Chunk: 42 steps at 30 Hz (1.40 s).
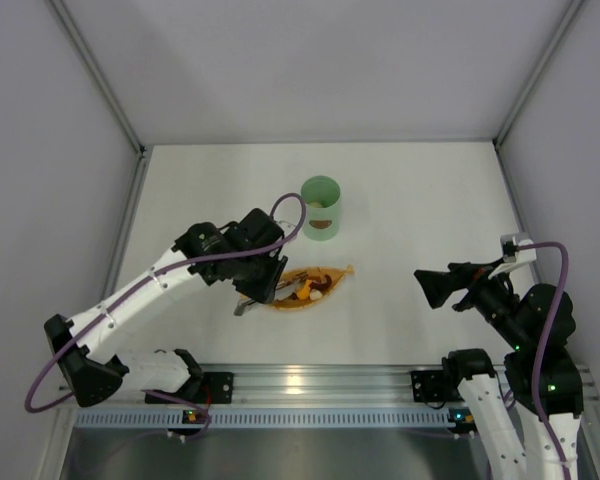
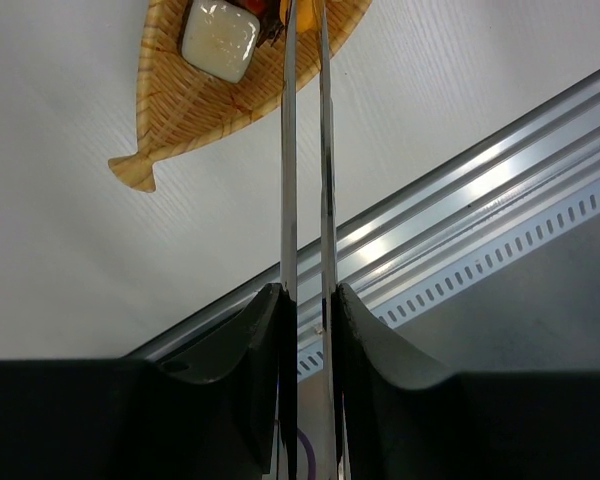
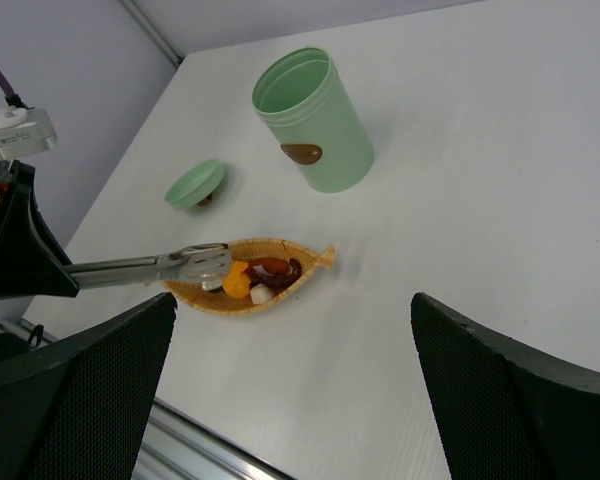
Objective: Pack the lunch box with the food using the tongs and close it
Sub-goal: Pick up the fake food from the plate, then place the fake food in the packing box.
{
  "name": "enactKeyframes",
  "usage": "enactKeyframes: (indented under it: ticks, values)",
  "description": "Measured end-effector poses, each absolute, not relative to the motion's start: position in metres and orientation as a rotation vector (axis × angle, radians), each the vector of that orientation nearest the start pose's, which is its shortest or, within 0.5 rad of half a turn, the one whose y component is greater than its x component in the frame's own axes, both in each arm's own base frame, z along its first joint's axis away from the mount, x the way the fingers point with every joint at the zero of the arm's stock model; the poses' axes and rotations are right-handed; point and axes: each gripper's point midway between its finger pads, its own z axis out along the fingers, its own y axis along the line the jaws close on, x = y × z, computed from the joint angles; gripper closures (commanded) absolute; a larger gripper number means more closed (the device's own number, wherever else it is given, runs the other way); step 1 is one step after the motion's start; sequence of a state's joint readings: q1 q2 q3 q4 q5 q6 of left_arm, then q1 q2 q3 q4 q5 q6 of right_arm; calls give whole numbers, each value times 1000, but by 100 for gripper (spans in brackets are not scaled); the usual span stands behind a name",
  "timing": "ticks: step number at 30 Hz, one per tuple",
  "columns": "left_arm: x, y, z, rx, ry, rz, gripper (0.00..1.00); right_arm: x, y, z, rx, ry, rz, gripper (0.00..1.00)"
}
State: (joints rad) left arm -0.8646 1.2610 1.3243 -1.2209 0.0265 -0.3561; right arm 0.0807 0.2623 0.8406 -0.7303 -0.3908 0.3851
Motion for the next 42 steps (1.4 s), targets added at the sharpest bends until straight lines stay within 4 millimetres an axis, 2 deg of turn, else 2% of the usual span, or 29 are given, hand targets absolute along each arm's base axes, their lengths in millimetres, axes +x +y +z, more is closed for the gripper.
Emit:
enactKeyframes:
  ticks: [8,17,23,36,42]
  values:
    - [146,-200,204,706,2687,-374,96,152,94,293,-28,1759,678,0]
    - [161,-204,234,660,2590,-380,97,152,94,293,-28,1759,678,1]
    - [169,-209,246,642,2560,-381,97,152,94,293,-28,1759,678,0]
    - [188,-222,283,591,2471,-410,98,152,94,293,-29,1759,678,0]
    - [204,-234,305,560,2415,-418,98,152,94,293,-29,1761,679,0]
